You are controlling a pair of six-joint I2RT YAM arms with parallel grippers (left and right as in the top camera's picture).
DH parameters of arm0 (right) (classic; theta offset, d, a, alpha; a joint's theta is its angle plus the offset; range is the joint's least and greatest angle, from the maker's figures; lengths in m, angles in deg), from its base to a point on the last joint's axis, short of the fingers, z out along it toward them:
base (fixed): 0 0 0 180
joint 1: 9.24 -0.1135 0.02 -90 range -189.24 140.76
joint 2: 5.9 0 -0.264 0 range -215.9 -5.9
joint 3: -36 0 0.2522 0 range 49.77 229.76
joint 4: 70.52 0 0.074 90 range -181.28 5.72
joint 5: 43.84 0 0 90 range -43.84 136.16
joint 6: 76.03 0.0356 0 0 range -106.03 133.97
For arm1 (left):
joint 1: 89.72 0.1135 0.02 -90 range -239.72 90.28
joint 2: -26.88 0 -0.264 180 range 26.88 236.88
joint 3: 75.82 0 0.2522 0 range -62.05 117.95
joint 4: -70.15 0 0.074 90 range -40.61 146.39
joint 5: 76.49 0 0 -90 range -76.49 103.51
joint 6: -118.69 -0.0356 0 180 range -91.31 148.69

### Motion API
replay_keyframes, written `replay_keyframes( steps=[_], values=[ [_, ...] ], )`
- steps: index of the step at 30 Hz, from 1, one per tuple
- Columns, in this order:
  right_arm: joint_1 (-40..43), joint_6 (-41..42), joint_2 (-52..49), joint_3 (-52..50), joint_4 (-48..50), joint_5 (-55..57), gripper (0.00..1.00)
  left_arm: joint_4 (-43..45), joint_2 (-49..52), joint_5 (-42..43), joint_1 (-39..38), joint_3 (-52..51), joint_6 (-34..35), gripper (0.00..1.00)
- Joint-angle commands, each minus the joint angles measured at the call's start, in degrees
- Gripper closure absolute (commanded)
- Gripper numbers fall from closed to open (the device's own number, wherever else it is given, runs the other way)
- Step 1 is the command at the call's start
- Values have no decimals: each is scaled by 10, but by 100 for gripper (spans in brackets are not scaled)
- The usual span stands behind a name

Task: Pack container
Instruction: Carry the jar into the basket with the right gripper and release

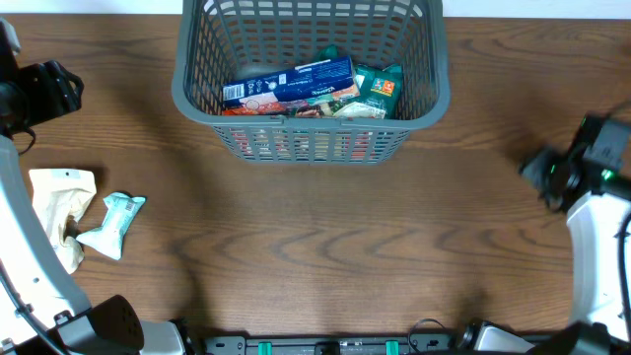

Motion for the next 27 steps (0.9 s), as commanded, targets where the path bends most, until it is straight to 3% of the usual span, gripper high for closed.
replay_keyframes(
  steps=[1,12,19,27],
  values=[
    [-47,-97,8,121,-21,3,99,-1,-1,0,-1,0,-9,22],
    [-260,-416,-124,486,-149,-29,99,-2,-1,0,-2,0,-9,22],
    [-359,-475,-275,647,-199,-41,99,-3,-1,0,-1,0,-9,22],
    [-368,-468,-412,656,-209,-113,99,-3,-1,0,-1,0,-10,22]
  ],
)
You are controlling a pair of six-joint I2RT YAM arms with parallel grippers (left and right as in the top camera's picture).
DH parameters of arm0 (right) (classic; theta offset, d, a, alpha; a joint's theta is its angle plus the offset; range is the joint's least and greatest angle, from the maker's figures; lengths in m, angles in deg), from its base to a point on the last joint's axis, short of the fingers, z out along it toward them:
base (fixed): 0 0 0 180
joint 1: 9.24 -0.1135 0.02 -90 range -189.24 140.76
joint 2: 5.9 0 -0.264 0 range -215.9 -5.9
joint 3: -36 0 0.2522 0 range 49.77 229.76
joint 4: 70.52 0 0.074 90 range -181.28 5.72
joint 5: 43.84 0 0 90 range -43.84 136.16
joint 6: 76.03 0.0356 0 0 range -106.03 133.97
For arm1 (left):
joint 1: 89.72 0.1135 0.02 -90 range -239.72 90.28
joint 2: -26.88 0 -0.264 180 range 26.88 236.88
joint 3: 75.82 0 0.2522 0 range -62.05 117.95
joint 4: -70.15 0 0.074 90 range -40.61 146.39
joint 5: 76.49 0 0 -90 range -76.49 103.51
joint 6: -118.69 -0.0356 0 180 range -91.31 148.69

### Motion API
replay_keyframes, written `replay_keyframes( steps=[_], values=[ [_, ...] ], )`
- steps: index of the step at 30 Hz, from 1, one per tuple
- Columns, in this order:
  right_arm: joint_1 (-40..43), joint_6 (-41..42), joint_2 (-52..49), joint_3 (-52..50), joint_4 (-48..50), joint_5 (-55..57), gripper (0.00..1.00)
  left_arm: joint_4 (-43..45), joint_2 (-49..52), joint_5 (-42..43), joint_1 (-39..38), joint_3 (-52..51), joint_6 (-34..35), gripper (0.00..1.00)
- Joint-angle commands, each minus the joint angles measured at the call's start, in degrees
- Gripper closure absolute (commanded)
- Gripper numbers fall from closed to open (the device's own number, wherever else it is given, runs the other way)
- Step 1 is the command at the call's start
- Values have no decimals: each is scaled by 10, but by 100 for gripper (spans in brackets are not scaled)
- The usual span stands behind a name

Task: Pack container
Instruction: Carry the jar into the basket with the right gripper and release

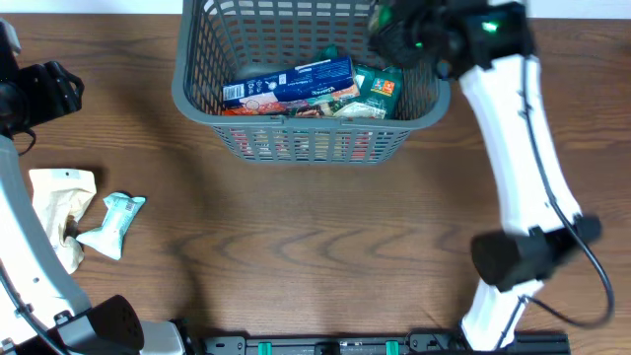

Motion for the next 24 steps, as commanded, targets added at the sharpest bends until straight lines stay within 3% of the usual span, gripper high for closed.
replay_keyframes(
  steps=[1,14,15,16,18,24],
  values=[
    [0,-8,-49,15,-5,-31,99,-1,-1,0,-1,0,-10,22],
    [0,3,-167,14,-25,-61,99,-3,-1,-1,-1,0,-10,22],
    [0,9,-171,14,-25,-61,94,-3,-1,-1,-1,0,-10,22],
    [0,16,-172,14,-26,-63,75,-3,-1,-1,-1,0,-10,22],
    [0,20,-172,14,-25,-65,46,-3,-1,-1,-1,0,-11,22],
    [0,20,-156,15,-26,-65,32,-3,-1,-1,-1,0,-12,22]
  ],
)
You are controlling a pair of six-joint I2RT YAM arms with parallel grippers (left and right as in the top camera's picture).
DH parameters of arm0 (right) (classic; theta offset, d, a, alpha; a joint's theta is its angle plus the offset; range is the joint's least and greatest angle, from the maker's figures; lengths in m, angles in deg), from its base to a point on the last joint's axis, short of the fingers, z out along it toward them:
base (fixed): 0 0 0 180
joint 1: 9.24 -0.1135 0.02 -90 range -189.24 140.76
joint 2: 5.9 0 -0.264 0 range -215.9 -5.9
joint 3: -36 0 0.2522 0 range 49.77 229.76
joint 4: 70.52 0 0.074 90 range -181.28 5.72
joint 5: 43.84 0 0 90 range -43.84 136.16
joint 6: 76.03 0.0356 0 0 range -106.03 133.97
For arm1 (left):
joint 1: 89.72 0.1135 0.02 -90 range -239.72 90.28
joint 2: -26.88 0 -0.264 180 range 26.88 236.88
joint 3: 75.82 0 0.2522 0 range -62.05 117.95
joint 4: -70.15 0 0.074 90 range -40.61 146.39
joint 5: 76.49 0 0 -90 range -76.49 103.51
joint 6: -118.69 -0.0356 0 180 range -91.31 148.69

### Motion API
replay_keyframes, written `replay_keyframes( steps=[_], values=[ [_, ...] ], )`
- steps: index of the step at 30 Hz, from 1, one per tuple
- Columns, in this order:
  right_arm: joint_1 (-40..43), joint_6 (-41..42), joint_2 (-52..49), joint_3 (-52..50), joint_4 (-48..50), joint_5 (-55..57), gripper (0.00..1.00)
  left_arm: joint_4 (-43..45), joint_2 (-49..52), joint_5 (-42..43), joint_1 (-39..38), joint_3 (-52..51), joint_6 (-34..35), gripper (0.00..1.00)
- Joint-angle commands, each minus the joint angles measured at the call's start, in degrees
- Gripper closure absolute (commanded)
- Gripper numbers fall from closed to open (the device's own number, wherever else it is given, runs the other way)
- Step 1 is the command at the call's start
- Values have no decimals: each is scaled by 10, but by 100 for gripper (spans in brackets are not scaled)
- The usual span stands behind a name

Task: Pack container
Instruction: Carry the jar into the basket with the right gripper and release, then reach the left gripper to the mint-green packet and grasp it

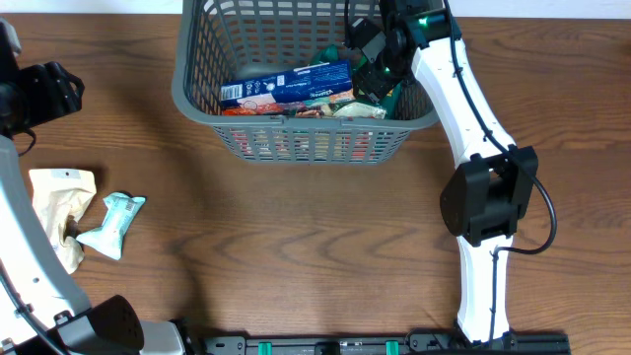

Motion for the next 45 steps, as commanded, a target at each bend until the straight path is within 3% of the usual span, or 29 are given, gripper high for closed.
replay_keyframes(
  steps=[1,10,12,17,22,25,29,34,38,40,42,45],
  values=[
    [-6,8,16,16,1,-39,31,-2,-1,0,-1,0,-10,22],
    [-4,14,138,145,27,-34,16,-6,-1,0,-1,0,-10,22],
    [2,44,165,177,44,-11,1,-11,-1,-1,-1,0,-10,22],
    [68,202,228,211,74,91,1,-44,-2,-12,12,0,-10,22],
    [209,376,250,210,-30,146,1,-129,0,-24,48,-9,-12,22],
    [280,431,242,197,-76,145,1,-133,-6,-26,51,-53,-50,22],
    [334,435,225,170,-89,142,1,-108,-40,3,3,-143,-115,22],
    [355,435,209,120,-74,142,1,-101,-118,-9,-141,-251,-134,22],
    [357,433,191,82,-57,142,1,-129,-164,-146,-207,-301,28,21],
    [357,433,182,63,-47,142,1,-145,-179,-146,-206,-324,34,21],
    [356,433,174,46,-33,143,1,-137,-190,-145,-205,-349,13,17],
    [355,433,167,20,-7,144,1,-130,-190,-151,-205,-387,-73,15]
  ],
)
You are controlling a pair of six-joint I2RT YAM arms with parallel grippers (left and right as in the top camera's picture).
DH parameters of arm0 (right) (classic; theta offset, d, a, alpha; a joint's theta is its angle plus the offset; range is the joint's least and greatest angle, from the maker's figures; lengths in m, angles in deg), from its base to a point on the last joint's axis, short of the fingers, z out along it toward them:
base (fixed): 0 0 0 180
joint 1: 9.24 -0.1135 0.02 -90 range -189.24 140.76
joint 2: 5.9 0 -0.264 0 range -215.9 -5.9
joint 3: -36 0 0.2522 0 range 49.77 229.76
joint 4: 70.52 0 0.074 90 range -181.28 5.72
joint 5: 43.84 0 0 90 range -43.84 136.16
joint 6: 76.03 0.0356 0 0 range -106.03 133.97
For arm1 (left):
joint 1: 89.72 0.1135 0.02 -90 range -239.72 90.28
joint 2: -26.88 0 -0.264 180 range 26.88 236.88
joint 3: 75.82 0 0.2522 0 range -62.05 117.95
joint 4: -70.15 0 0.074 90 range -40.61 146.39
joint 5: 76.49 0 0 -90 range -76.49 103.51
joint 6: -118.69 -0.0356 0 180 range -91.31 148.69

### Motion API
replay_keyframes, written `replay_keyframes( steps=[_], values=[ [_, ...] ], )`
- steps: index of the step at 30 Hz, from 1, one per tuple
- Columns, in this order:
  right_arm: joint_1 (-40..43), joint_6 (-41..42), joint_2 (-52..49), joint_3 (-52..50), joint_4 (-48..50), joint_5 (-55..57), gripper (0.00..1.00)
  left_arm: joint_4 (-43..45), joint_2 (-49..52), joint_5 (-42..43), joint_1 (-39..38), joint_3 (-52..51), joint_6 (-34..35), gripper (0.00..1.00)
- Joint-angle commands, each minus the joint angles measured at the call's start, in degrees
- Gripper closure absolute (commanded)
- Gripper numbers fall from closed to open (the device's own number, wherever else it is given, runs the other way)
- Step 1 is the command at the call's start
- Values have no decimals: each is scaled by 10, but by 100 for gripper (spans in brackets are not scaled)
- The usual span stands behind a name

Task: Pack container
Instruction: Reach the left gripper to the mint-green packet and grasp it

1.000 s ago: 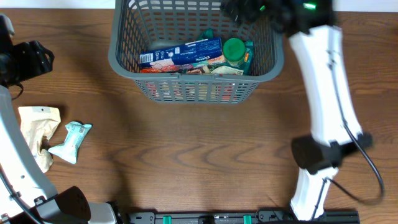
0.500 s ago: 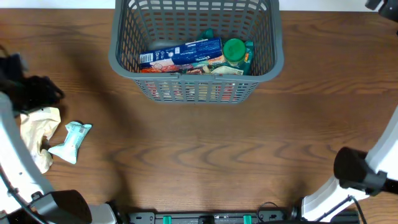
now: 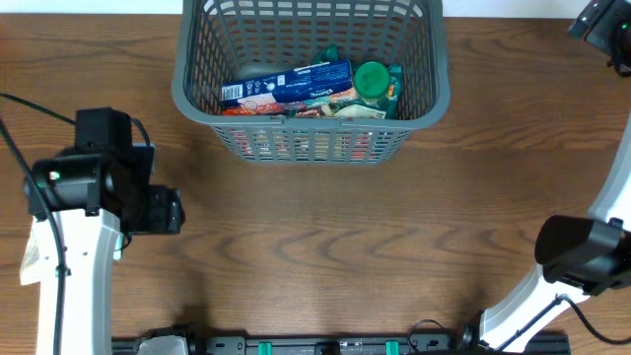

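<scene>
The grey mesh basket [image 3: 197, 94] at the back centre holds a blue box [image 3: 286, 84], some packets and a round green-lidded item [image 3: 371, 79] at its right side. My left gripper [image 3: 163, 210] hangs low over the table's left side, and whether it is open or shut does not show. The left arm [image 3: 84, 187] covers the spot below it; only a sliver of a cream pouch [image 3: 33, 261] peeks out at the edge. My right gripper [image 3: 603, 22] is at the far right corner, away from the basket, its fingers unreadable.
The right arm's base joint [image 3: 582, 254] stands at the right edge. The arm mounts run along the front edge. Bare wood lies between the basket and the front edge.
The right gripper has left the basket for the far right corner, and a round green-lidded item now lies where it was. The left arm has come down over the pouch and packet at the left.
At first both arms were at the table's sides, with a cream pouch and a teal packet lying at the left. The right gripper then stood over the basket's right corner, then down inside it. Now it is withdrawn, a green item is added, and the left arm covers the left items.
</scene>
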Motion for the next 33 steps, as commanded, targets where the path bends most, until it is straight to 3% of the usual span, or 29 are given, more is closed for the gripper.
replay_keyframes(
  steps=[1,4,17,33],
  values=[
    [0,10,-15,-28,19,8,1,7,8,-40,1,-42,-72,12],
    [0,9,-15,-44,44,8,1,22,14,-54,2,-71,-129,4],
    [0,-45,-15,-50,52,8,1,129,90,-56,91,-94,-275,1],
    [0,-44,-15,-50,52,10,1,264,240,-34,206,-95,-308,1]
  ],
)
